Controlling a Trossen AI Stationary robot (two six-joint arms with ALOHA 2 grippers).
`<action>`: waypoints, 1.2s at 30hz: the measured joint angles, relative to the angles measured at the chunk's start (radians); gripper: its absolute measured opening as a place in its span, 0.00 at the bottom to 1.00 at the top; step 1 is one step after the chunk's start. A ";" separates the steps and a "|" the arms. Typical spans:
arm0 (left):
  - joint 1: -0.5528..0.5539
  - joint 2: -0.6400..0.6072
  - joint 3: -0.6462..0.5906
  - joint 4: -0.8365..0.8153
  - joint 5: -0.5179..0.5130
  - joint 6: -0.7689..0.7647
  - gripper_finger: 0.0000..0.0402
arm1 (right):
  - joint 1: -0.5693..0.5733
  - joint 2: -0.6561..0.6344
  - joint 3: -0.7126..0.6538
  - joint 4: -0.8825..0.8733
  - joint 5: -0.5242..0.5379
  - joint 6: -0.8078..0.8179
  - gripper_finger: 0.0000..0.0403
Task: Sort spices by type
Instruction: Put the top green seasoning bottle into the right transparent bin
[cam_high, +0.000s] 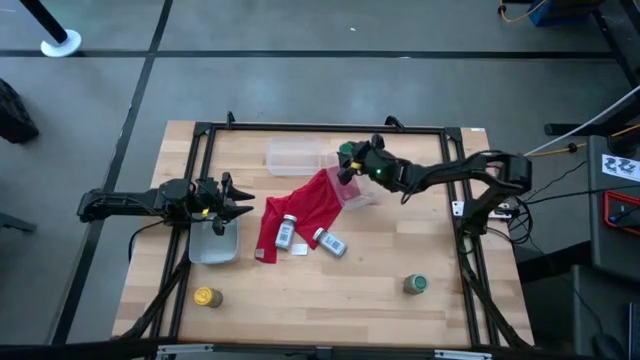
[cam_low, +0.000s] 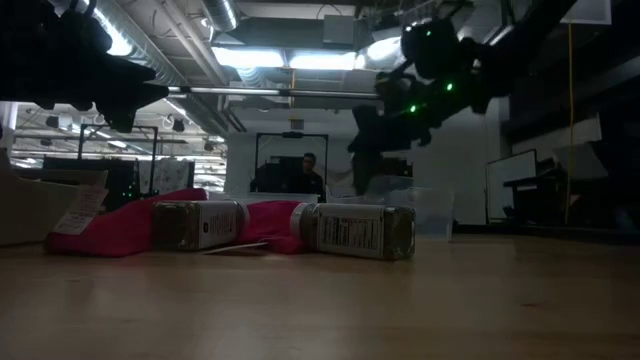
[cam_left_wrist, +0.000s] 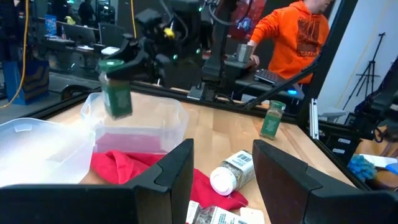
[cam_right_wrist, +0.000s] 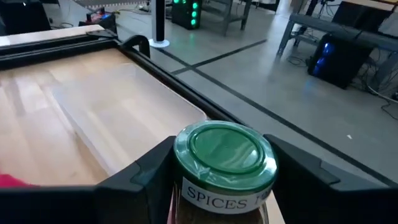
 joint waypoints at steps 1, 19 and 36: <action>0.000 0.000 0.000 0.000 0.000 0.000 0.37 | 0.000 0.023 0.000 0.029 0.013 -0.015 0.54; 0.000 0.000 0.000 0.000 0.000 0.015 0.37 | 0.000 0.247 0.002 0.263 0.068 -0.042 0.54; 0.000 0.000 0.000 0.000 0.000 0.008 0.37 | 0.000 0.253 -0.001 0.238 -0.071 -0.024 0.67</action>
